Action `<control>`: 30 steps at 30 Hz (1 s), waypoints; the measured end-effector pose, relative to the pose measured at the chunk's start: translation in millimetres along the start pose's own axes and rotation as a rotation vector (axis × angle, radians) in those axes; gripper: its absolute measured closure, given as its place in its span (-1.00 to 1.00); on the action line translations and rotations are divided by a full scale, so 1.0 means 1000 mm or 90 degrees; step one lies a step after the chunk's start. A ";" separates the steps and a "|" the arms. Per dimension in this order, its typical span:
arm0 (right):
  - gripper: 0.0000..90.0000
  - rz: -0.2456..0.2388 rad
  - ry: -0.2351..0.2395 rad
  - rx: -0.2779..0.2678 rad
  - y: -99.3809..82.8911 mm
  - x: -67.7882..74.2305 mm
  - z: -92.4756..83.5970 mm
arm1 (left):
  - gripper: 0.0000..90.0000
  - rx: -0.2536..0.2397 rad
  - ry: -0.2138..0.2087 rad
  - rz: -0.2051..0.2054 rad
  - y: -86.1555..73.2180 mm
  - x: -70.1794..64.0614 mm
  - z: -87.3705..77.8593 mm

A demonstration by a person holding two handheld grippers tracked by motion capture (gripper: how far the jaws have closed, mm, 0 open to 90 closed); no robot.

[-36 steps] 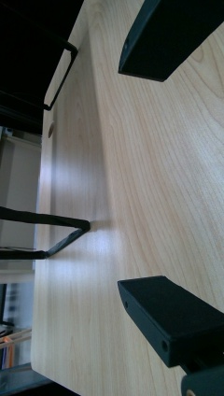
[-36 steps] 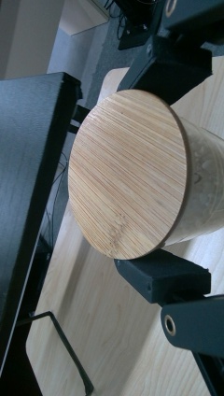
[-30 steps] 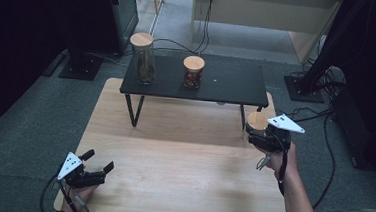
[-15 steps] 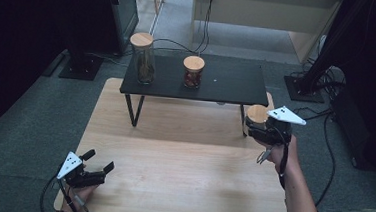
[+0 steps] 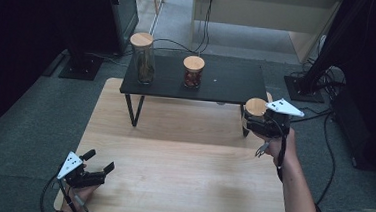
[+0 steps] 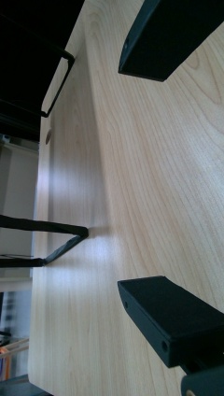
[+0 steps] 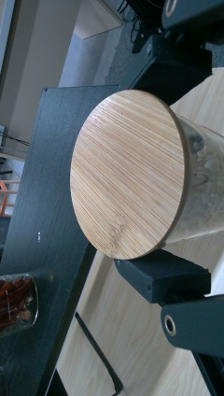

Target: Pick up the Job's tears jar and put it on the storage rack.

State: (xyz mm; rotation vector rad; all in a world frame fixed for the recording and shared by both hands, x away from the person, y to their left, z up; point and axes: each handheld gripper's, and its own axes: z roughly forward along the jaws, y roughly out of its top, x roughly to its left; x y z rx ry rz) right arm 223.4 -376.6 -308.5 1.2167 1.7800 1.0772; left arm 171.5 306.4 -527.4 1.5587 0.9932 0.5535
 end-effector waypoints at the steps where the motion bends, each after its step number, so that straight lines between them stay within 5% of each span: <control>1: -0.45 -0.001 0.000 -0.001 0.001 0.000 0.001 | -1.00 0.000 -0.001 0.002 0.000 0.000 0.000; 10: -0.45 -0.002 0.003 -0.001 0.007 0.001 0.008 | -0.99 0.009 -0.002 0.016 0.002 -0.002 0.002; 17: -0.45 0.000 0.002 -0.001 0.010 0.001 0.012 | -0.99 0.002 0.002 -0.006 0.000 0.000 0.002; 30: -0.45 -0.006 0.003 -0.013 0.029 0.000 0.018 | -0.99 0.000 0.008 0.000 -0.001 -0.002 0.002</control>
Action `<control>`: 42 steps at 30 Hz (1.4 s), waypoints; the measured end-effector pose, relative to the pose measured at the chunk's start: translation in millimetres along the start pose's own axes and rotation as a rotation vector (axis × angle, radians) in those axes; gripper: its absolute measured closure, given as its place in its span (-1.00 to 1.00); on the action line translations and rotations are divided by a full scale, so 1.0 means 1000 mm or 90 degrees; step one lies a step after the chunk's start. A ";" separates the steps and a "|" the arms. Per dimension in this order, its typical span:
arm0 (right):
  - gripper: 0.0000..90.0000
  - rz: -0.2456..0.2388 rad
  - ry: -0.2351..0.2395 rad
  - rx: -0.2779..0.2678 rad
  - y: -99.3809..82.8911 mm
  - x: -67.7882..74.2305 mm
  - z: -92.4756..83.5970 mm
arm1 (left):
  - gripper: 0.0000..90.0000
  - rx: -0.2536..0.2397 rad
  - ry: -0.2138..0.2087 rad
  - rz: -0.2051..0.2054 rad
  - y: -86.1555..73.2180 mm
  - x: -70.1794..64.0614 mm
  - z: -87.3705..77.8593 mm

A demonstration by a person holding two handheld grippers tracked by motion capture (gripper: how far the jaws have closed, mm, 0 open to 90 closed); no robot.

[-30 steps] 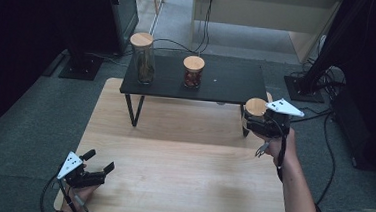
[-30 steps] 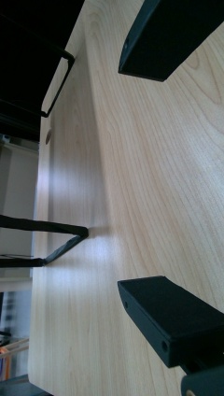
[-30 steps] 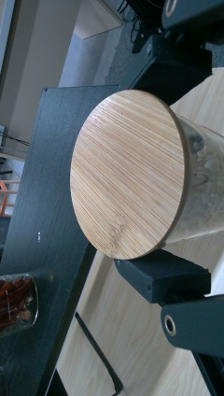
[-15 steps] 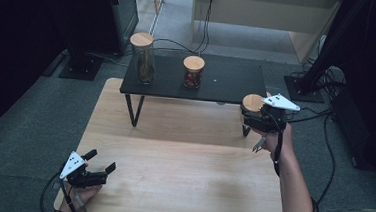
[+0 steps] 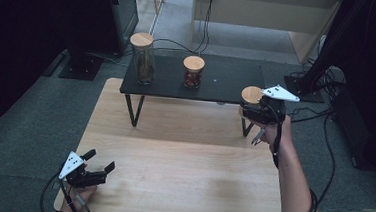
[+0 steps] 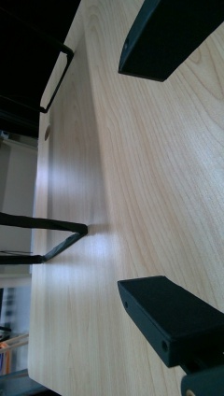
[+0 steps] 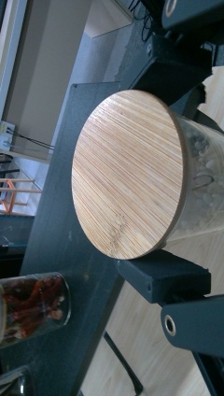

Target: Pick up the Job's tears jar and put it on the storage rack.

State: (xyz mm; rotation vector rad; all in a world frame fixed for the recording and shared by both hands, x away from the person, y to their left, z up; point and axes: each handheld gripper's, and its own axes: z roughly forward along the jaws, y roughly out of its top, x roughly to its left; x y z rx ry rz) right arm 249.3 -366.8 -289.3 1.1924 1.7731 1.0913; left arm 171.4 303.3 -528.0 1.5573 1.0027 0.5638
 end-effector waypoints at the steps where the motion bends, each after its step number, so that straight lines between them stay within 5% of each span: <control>1: -0.45 0.000 -0.002 -0.002 0.001 0.000 0.001 | -0.99 0.000 0.002 -0.001 0.000 0.000 0.000; 24: -0.44 -0.002 0.002 -0.014 0.025 0.001 0.019 | -0.99 -0.002 -0.010 -0.010 0.000 0.004 0.000; 42: -0.44 0.030 0.005 -0.008 0.037 0.002 0.062 | -0.99 -0.006 -0.017 -0.019 -0.001 0.008 -0.001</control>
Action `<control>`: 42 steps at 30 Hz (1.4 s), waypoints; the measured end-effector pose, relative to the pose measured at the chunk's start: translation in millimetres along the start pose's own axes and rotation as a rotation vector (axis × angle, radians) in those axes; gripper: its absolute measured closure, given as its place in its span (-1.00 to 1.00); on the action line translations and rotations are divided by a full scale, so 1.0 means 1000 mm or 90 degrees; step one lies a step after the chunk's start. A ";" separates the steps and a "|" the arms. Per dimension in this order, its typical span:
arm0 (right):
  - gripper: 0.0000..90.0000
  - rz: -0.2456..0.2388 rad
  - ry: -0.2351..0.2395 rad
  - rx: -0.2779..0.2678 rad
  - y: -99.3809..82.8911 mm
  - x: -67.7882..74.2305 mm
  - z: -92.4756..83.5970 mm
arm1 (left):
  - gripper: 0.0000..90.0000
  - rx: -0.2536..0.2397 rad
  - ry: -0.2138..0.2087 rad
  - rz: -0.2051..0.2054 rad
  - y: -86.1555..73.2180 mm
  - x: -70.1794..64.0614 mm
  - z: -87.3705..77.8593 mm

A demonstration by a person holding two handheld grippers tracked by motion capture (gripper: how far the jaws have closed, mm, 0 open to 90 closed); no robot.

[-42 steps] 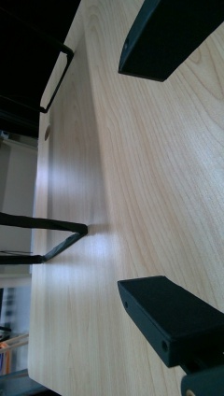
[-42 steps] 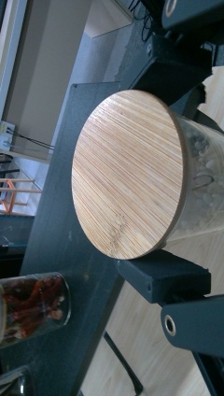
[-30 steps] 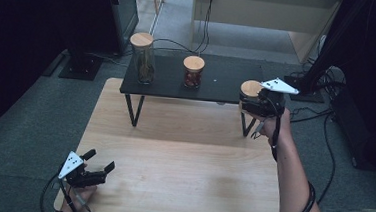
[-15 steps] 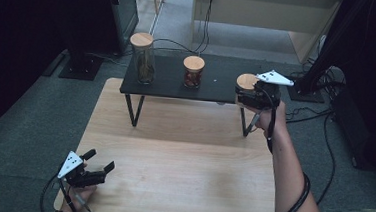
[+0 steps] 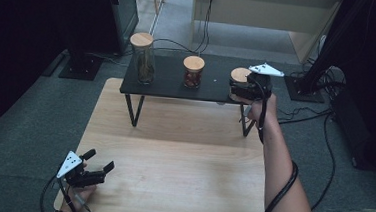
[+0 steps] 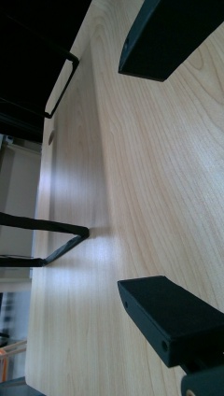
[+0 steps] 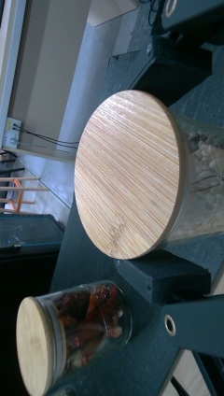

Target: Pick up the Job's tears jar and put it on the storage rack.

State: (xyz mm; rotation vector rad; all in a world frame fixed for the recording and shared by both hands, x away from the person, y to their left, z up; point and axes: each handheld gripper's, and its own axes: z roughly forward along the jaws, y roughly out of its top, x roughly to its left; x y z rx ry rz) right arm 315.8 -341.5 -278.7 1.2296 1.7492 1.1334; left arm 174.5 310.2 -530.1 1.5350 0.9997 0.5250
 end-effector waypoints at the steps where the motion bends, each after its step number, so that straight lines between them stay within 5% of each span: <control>1: -0.44 -0.002 -0.001 0.001 0.000 0.000 0.002 | -0.99 0.000 0.000 0.000 0.000 0.000 0.000; 20: -0.44 0.022 -0.010 -0.015 0.005 0.001 0.038 | -0.99 -0.004 -0.001 -0.005 -0.001 0.001 -0.001; 29: -0.45 0.028 -0.004 -0.004 0.008 -0.001 0.039 | -0.99 -0.005 0.002 -0.004 -0.001 0.001 -0.001; 34: -0.85 0.026 0.006 0.007 0.013 -0.005 0.035 | -0.99 -0.004 0.004 -0.004 -0.001 0.000 -0.001; 42: -0.91 0.004 0.001 0.025 0.017 -0.001 0.026 | -0.99 -0.004 0.006 -0.004 -0.001 -0.001 -0.001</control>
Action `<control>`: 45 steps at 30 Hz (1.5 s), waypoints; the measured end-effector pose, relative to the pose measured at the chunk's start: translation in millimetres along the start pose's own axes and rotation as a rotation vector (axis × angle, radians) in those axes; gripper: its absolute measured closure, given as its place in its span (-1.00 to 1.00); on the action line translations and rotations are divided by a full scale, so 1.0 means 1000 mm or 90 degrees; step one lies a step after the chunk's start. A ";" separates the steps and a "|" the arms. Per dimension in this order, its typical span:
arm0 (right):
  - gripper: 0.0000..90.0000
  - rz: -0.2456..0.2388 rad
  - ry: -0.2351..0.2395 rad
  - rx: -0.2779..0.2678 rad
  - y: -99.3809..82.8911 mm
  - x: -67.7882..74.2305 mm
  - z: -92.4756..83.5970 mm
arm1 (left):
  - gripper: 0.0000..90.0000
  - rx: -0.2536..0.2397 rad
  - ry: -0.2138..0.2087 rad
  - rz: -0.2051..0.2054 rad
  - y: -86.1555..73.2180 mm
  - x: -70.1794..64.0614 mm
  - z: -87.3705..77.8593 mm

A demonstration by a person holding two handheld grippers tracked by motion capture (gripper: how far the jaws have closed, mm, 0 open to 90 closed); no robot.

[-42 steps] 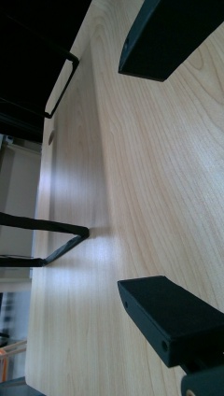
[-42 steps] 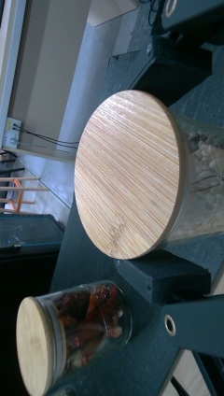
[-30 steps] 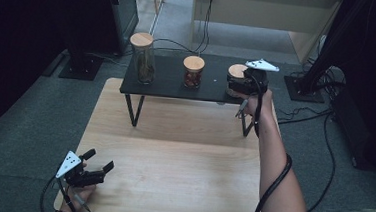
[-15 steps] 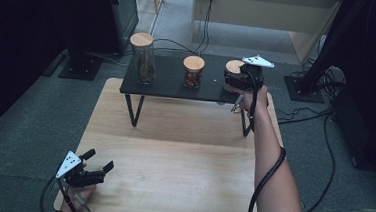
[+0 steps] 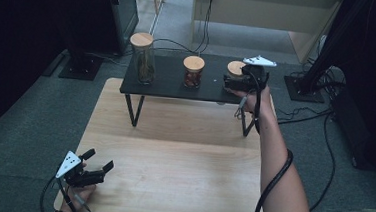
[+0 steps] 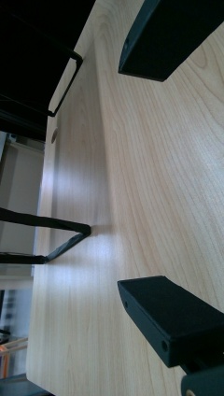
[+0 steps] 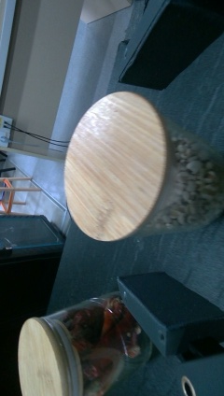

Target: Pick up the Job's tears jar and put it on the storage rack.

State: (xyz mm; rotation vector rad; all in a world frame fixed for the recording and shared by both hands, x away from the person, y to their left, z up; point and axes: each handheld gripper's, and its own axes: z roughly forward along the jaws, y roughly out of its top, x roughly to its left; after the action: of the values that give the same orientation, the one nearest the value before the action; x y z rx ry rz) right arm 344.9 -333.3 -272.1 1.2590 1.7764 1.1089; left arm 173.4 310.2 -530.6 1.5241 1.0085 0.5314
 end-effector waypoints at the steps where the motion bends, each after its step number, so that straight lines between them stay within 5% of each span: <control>1: -0.91 0.001 0.000 0.001 -0.001 0.000 -0.002 | -1.00 0.000 0.000 0.000 0.000 0.000 0.000; 45: -0.87 -0.060 0.000 0.023 -0.068 0.000 -0.074 | -0.99 0.010 0.017 0.014 0.002 -0.007 0.001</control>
State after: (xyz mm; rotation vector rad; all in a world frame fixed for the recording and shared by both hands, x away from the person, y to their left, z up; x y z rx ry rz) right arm 254.7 -363.7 -305.0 1.1832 1.8432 1.0281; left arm 171.4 303.6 -527.7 1.5469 1.0193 0.5619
